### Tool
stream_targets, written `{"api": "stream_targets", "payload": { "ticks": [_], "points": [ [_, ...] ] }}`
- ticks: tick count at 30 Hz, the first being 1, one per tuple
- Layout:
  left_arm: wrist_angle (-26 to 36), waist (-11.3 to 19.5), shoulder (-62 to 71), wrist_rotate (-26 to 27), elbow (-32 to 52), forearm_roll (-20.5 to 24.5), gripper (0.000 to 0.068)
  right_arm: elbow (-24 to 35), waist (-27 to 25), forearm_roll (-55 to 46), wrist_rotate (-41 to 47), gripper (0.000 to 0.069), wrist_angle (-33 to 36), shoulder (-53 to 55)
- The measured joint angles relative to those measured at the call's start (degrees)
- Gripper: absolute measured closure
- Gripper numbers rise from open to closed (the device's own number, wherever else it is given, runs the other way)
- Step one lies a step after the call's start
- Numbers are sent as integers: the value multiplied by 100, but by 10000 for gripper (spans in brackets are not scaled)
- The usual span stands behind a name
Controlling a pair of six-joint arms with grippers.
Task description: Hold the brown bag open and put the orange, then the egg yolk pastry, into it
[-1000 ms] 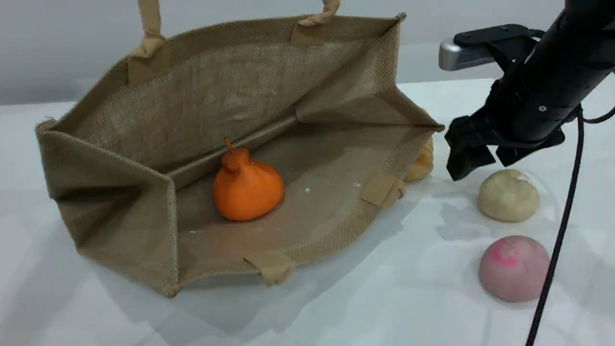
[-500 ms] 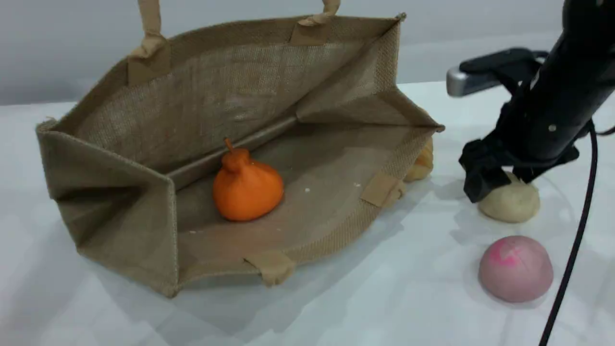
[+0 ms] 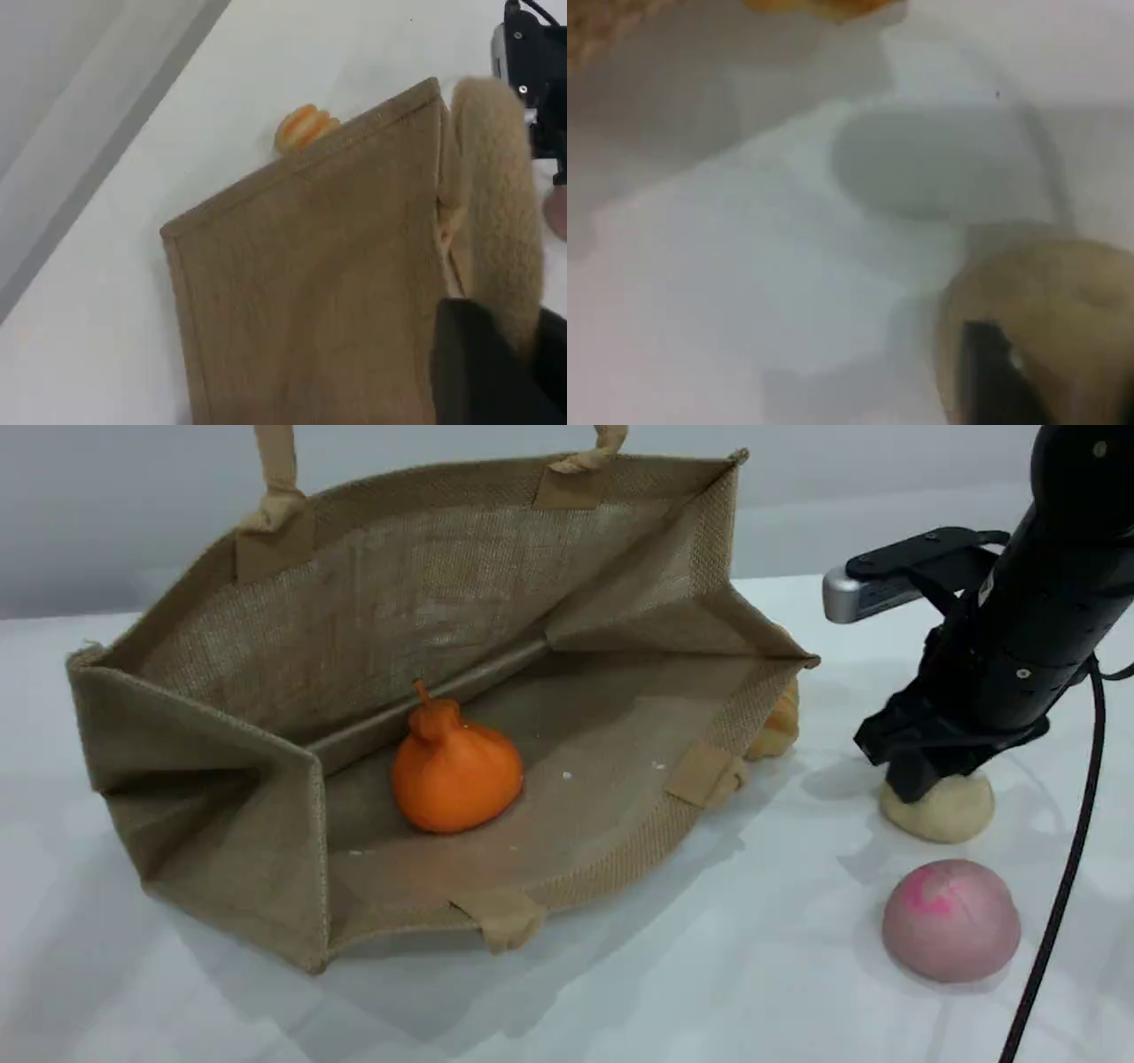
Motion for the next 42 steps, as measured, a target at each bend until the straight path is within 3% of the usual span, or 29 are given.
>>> {"api": "stream_targets", "payload": {
  "ticks": [3, 6, 17, 23, 30, 42],
  "points": [
    [0, 0, 0, 0, 0, 0, 584, 0, 0, -33, 19, 601, 44, 0],
    [0, 0, 0, 0, 0, 0, 584, 0, 0, -33, 123, 647, 78, -17],
    [0, 0, 0, 8, 0, 0, 584, 78, 6, -36, 585, 656, 494, -885],
    [0, 0, 0, 22, 0, 0, 584, 839, 73, 290, 708, 657, -146, -1833],
    [0, 0, 0, 22, 0, 0, 584, 1836, 937, 458, 708, 657, -1139, -2910],
    [0, 0, 0, 22, 0, -12, 584, 1834, 2675, 901, 708, 657, -2988, -2709]
  ]
}}
